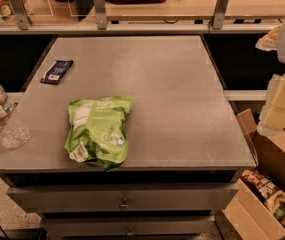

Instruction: Pick green rice chip bag

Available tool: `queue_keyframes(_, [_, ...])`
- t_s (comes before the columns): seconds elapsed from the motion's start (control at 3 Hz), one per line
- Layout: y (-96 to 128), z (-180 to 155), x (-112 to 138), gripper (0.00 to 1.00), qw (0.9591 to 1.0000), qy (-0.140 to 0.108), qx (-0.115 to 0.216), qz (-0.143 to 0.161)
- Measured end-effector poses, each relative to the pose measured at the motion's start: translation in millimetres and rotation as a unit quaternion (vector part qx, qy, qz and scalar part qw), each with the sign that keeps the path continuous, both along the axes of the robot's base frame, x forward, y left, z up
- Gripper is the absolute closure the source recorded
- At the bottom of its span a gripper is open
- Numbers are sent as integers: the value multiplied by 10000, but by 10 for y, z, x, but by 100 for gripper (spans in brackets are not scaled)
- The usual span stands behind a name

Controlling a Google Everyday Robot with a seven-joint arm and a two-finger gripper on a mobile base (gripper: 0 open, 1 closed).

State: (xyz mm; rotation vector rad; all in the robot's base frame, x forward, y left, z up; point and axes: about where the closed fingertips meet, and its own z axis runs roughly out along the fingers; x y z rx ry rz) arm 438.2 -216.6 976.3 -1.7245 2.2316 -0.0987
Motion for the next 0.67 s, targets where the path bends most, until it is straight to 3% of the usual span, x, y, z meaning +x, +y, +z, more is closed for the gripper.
queue_keyframes(0.33, [31, -5, 27, 0, 10000, -19, 23, 28])
queue_keyframes(0.67, [198, -110, 168, 0, 9991, -144, 391, -11])
